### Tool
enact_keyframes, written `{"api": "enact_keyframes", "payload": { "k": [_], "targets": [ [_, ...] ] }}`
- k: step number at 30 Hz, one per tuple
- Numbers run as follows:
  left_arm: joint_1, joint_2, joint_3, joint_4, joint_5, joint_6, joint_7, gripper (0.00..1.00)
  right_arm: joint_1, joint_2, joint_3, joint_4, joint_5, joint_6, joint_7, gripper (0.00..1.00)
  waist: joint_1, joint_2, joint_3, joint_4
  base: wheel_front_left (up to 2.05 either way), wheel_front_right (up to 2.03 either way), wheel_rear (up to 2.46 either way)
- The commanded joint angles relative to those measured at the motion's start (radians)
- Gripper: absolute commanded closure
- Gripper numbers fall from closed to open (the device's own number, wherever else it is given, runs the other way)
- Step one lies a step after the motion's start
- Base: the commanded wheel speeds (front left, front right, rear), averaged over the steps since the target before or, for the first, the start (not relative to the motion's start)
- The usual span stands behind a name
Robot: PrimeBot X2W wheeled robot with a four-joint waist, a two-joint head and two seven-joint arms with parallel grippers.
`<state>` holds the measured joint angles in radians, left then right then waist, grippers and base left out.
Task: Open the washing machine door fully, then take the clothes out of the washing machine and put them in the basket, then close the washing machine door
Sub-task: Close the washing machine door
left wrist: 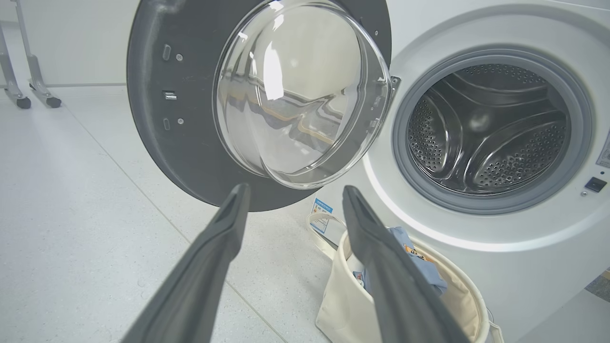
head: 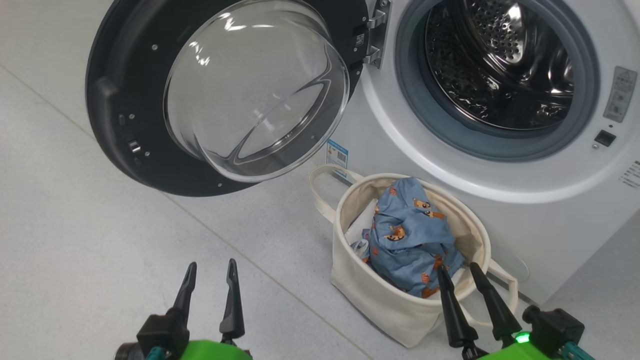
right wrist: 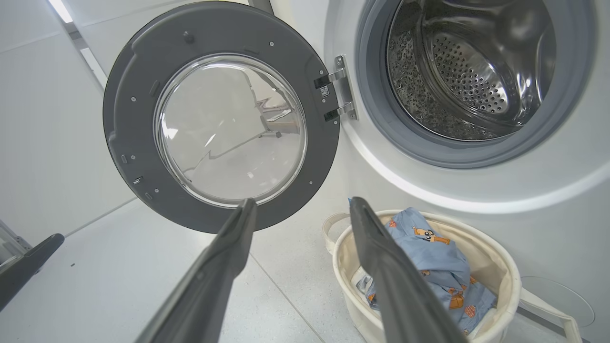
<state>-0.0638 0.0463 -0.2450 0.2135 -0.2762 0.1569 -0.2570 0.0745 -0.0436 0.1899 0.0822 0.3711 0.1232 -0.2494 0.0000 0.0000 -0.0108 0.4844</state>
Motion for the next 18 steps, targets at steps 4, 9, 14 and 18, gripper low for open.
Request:
{"api": "enact_keyframes", "payload": {
  "k": [4,9,14,18],
  "targets": [
    [-0.029,0.004,0.024,-0.031,-0.001,-0.001,-0.005,0.0,-0.017,-0.007,0.021,-0.032,0.001,0.008,-0.012,0.0,0.0,0.0,0.006,-0.002,0.0,0.0,0.0],
    [-0.038,0.004,0.02,-0.034,-0.005,0.002,-0.005,0.0,-0.022,-0.007,0.016,-0.036,0.001,0.008,-0.012,0.0,0.0,0.0,0.02,-0.002,0.0,0.0,0.0],
    [-0.044,0.004,0.015,-0.039,-0.01,0.008,-0.005,0.0,-0.022,-0.007,0.016,-0.033,-0.005,0.008,-0.012,0.0,0.0,0.0,0.026,0.001,0.0,0.0,0.0],
    [-0.046,0.004,0.011,-0.045,-0.015,0.014,-0.005,0.0,-0.025,-0.007,0.013,-0.034,-0.01,0.008,-0.012,0.0,0.0,0.0,0.029,0.005,0.0,0.0,0.0]
  ]
}}
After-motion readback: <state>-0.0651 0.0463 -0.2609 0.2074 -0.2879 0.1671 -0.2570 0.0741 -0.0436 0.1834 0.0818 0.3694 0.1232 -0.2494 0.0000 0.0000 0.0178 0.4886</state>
